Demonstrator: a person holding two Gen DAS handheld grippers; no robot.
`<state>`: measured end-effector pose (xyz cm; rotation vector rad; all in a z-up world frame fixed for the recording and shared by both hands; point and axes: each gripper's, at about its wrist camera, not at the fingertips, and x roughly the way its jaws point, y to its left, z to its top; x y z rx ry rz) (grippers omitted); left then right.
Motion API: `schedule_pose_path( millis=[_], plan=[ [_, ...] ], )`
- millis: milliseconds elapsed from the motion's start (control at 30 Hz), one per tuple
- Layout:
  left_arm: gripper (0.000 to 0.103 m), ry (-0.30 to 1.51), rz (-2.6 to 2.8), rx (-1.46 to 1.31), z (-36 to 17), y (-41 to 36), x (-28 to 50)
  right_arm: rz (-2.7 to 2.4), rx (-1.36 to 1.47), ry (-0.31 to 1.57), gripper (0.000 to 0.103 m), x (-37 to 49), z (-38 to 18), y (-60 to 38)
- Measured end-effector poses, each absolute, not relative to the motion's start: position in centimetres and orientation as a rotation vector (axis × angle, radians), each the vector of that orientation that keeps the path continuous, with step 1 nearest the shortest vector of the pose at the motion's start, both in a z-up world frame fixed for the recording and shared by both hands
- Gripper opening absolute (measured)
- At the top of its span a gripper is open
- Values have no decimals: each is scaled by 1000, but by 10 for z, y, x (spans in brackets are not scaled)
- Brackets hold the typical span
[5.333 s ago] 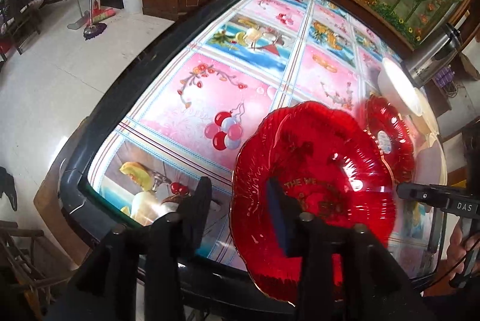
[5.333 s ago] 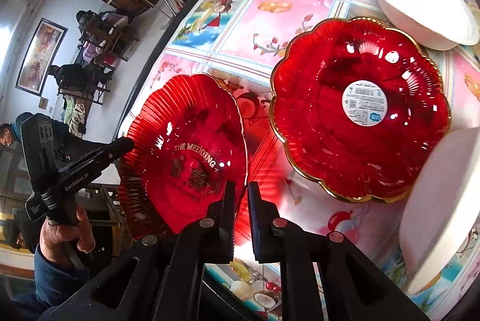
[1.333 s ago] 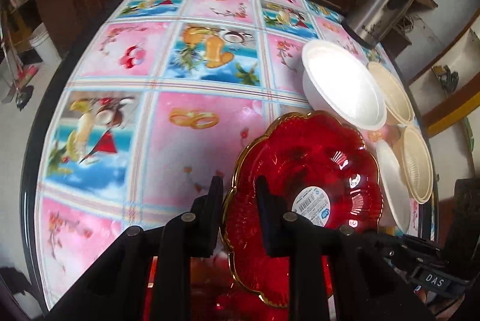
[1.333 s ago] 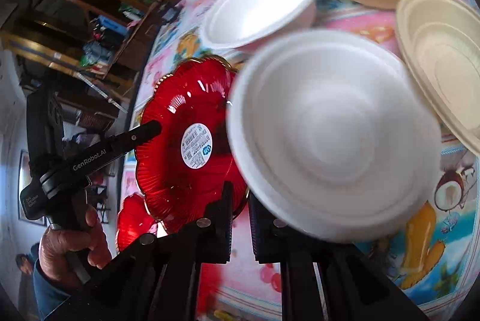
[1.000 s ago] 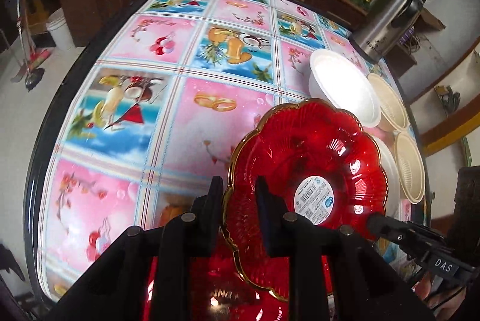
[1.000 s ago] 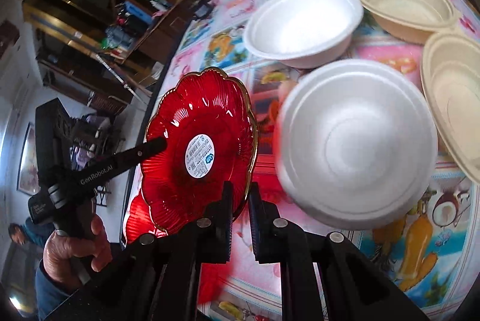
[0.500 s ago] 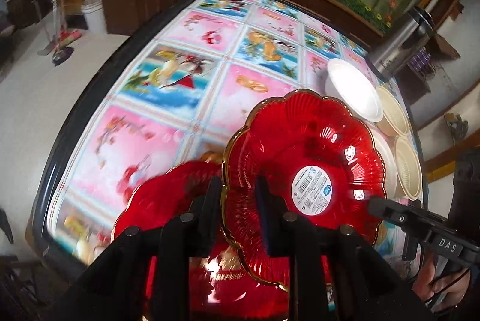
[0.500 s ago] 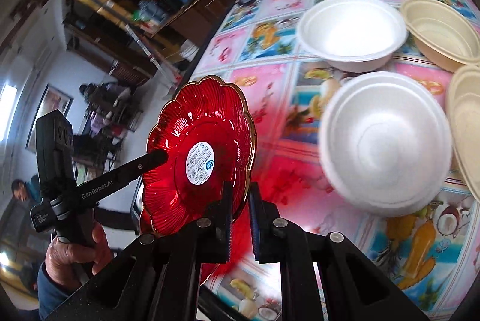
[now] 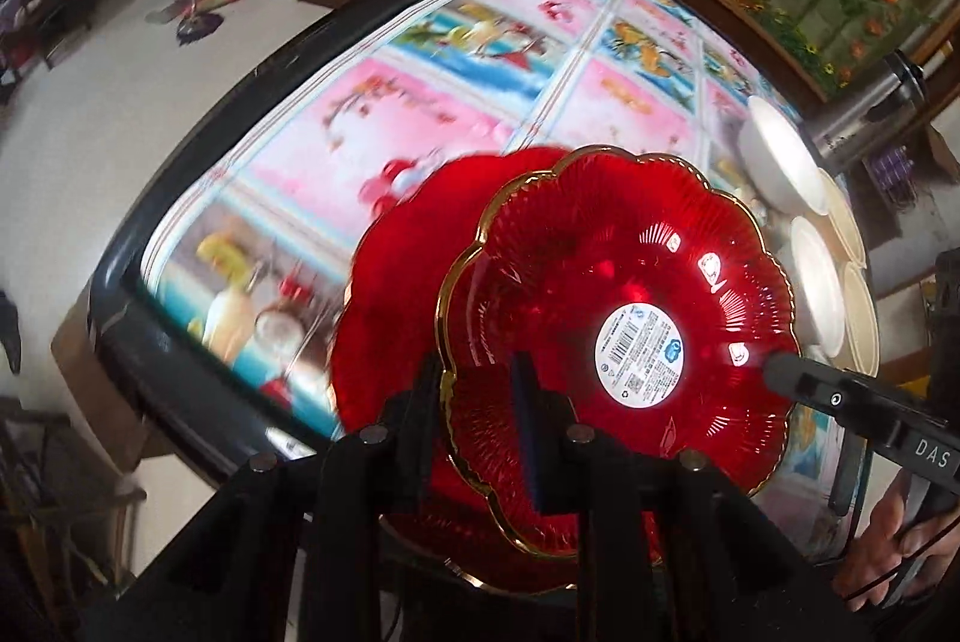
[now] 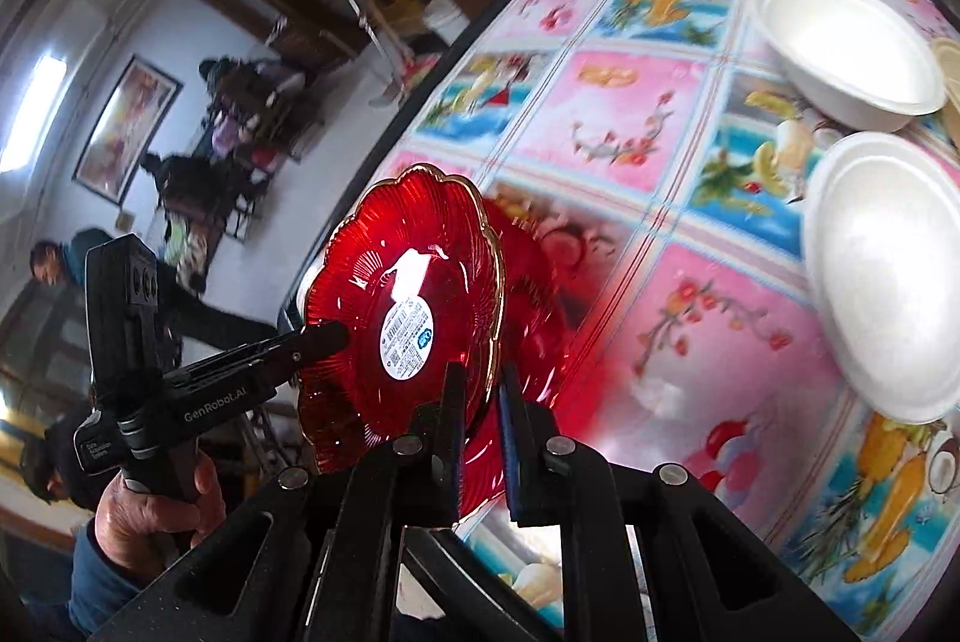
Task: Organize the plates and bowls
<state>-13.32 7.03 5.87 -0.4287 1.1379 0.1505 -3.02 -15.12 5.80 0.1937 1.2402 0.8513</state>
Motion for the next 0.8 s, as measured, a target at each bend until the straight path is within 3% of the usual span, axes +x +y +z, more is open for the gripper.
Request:
schedule_pose_path(
  millis=[800],
  plan=[
    [24,1177,149,-391,36,79,-127,792,128,1324,11,-20,21,-118]
  ],
)
